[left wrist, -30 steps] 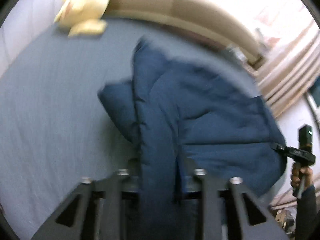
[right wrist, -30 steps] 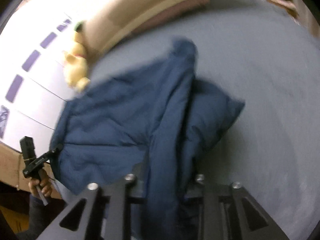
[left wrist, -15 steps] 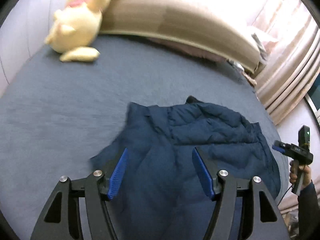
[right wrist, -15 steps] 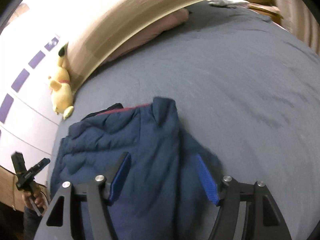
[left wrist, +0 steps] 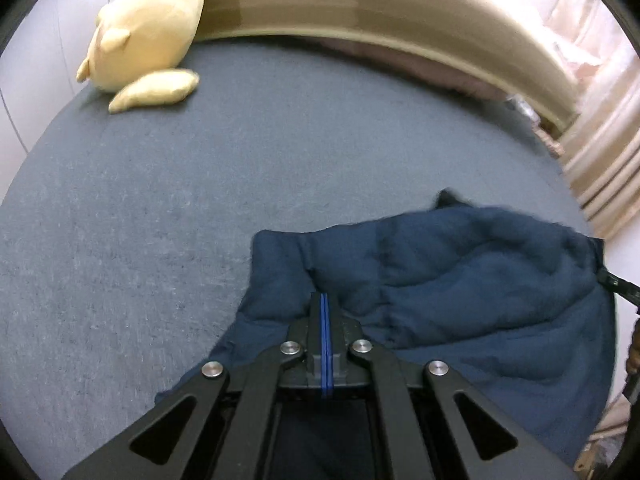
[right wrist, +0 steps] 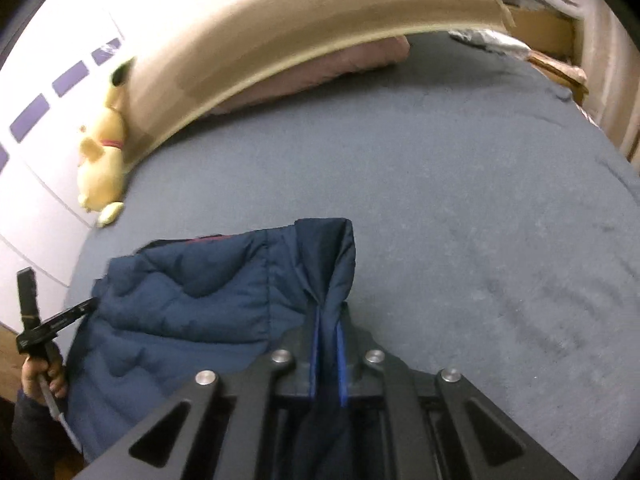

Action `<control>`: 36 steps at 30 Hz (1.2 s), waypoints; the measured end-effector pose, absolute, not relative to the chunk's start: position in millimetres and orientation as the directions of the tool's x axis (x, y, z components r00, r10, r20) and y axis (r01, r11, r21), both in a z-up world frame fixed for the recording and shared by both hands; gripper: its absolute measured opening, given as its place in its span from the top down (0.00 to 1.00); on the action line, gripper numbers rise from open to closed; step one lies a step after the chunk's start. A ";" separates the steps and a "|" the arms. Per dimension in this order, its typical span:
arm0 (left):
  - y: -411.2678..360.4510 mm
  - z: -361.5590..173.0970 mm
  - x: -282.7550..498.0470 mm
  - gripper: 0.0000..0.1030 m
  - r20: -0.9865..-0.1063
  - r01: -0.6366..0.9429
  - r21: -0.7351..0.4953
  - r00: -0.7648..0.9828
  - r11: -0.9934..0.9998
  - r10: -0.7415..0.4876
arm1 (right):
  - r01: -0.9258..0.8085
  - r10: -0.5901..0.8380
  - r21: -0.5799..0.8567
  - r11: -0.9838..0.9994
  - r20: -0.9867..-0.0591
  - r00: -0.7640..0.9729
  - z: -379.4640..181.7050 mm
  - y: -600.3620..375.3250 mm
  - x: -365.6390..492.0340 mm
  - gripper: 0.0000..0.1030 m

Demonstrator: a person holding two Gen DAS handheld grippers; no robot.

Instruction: Fold large clothes

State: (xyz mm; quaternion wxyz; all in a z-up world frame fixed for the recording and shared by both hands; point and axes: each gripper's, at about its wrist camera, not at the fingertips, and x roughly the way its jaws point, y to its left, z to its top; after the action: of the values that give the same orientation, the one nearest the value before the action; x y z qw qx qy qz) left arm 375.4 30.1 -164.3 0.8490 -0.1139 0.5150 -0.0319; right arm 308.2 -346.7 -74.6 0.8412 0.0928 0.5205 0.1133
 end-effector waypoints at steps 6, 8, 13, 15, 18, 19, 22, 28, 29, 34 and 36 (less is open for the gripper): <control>27.0 -152.3 370.2 1.00 -0.868 -0.090 -0.163 0.486 0.982 -0.100 | -0.046 0.187 0.184 0.982 -0.898 0.398 -117.4 -314.1 316.7 0.85; 24.2 -137.5 362.3 0.95 -0.864 -0.093 -0.127 0.499 0.988 -0.064 | -0.020 0.140 0.146 0.989 -0.891 0.432 -98.8 -318.2 310.0 0.73; -2.2 -81.3 328.0 0.24 -0.766 -0.108 -0.110 0.642 0.988 -0.015 | -0.011 0.084 0.096 0.995 -0.810 0.580 -42.0 -305.5 286.3 0.16; -24.8 -69.9 322.3 0.24 -0.748 -0.070 -0.098 0.664 0.993 -0.027 | -0.050 0.099 0.086 0.995 -0.798 0.594 -34.0 -284.5 281.8 0.16; -59.9 -71.9 326.4 0.24 -0.754 -0.030 -0.098 0.654 0.995 -0.054 | -0.089 0.112 0.074 0.993 -0.805 0.583 -45.9 -249.4 284.5 0.16; -70.1 -78.0 330.9 0.24 -0.764 -0.031 -0.093 0.643 0.995 -0.052 | -0.090 0.104 0.063 0.994 -0.815 0.571 -56.4 -238.4 290.2 0.16; -88.6 -100.3 347.0 0.24 -0.797 -0.017 -0.084 0.602 0.996 -0.057 | -0.089 0.079 0.037 0.995 -0.844 0.531 -83.4 -222.5 302.3 0.16; -94.0 -139.8 374.5 0.22 -0.849 -0.040 -0.072 0.528 0.997 -0.040 | -0.088 0.064 0.025 0.996 -0.880 0.470 -119.4 -216.2 313.0 0.16; -93.3 -142.1 377.0 0.22 -0.848 -0.039 -0.070 0.528 0.997 -0.039 | -0.085 0.065 0.029 0.996 -0.884 0.463 -121.1 -218.4 312.9 0.16; -97.8 -150.2 377.9 0.21 -0.854 -0.040 -0.056 0.519 0.998 -0.028 | -0.074 0.050 0.018 0.997 -0.891 0.452 -132.5 -217.6 318.1 0.11; -98.3 -153.4 379.6 0.20 -0.855 -0.042 -0.050 0.518 0.998 -0.021 | -0.072 0.044 0.013 0.997 -0.893 0.449 -134.7 -217.4 319.0 0.08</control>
State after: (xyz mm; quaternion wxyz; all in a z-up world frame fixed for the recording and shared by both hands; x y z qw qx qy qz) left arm 379.6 -98.3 -153.4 0.8706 -0.0319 0.4910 0.0060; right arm 319.0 -217.4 -134.7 0.8510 -0.0133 0.5238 0.0339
